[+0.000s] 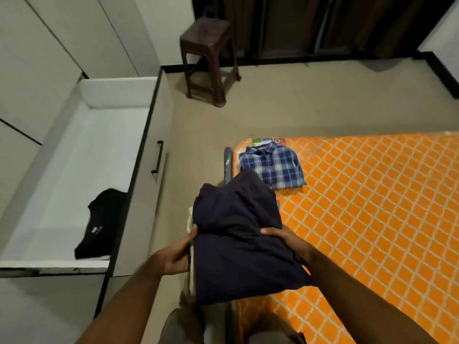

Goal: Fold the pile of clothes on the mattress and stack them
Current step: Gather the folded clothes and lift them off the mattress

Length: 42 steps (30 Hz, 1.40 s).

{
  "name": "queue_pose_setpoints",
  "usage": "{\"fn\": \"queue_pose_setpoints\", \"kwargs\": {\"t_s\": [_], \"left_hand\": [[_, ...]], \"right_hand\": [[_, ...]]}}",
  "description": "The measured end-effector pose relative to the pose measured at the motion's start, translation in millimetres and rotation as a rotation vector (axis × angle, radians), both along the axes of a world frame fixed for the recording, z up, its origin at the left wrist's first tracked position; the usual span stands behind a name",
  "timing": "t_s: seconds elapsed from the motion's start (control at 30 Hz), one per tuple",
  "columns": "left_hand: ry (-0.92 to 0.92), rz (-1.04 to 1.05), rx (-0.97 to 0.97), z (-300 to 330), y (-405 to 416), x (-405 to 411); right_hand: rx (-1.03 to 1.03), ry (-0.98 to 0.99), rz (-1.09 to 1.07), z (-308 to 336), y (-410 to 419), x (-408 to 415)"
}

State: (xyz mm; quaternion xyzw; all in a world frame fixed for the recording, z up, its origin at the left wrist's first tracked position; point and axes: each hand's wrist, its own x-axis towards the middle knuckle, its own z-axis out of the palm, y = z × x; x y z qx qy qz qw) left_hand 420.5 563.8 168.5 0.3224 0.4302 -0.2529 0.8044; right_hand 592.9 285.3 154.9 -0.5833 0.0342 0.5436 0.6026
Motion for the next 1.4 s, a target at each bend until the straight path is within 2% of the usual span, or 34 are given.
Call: {"fn": "queue_pose_setpoints", "kwargs": {"t_s": [0.13, 0.27, 0.43, 0.5, 0.57, 0.63, 0.67, 0.77, 0.83, 0.9, 1.0, 1.1, 1.23, 1.4], "left_hand": [[-0.074, 0.042, 0.054, 32.7, 47.7, -25.2], [-0.025, 0.089, 0.137, 59.0, 112.2, -31.4], [0.022, 0.083, 0.317, 102.7, 200.9, -48.1], [-0.040, 0.101, 0.396, 100.2, 225.8, -52.0], [-0.065, 0.200, 0.523, 76.0, 266.6, -56.4], [-0.176, 0.360, 0.479, 27.9, 308.7, -55.4], [-0.230, 0.435, 0.425, 31.9, 316.4, -54.5], [-0.273, 0.493, 0.364, 123.6, 305.9, -64.1], [-0.252, 0.532, 0.439, 121.9, 319.5, -77.5], [-0.249, 0.664, 0.453, 123.5, 332.9, -85.8], [-0.420, 0.868, 0.436, 143.8, 357.8, -77.9], [-0.397, 0.999, 0.419, 154.5, 395.8, -77.1], [-0.368, 1.062, 0.330, 118.3, 420.6, -84.2], [-0.308, 1.236, 0.344, 52.9, 431.7, -35.5]], "right_hand": [[0.013, -0.063, 0.036, 41.4, 54.6, -8.6], [-0.003, -0.118, 0.042, 77.2, 114.4, -14.2], [0.031, -0.133, 0.052, 147.8, 209.7, -32.2], [0.057, -0.132, 0.068, 170.1, 240.7, -34.1], [0.039, -0.159, 0.097, 189.9, 279.1, -33.3], [0.039, -0.229, 0.129, 209.0, 312.3, -31.5], [0.052, -0.273, 0.155, 214.7, 326.9, -28.7], [0.090, -0.347, 0.244, 238.9, 378.4, -22.1], [0.091, -0.406, 0.344, 249.3, 416.1, -6.5], [0.049, -0.460, 0.463, 262.4, 454.9, 7.5], [-0.029, -0.494, 0.597, 268.7, 511.9, 25.1], [-0.075, -0.514, 0.753, 257.9, 582.3, 38.9], [-0.149, -0.555, 0.947, 249.5, 646.5, 47.7], [-0.208, -0.504, 1.147, 171.9, 757.6, 104.1]]}}
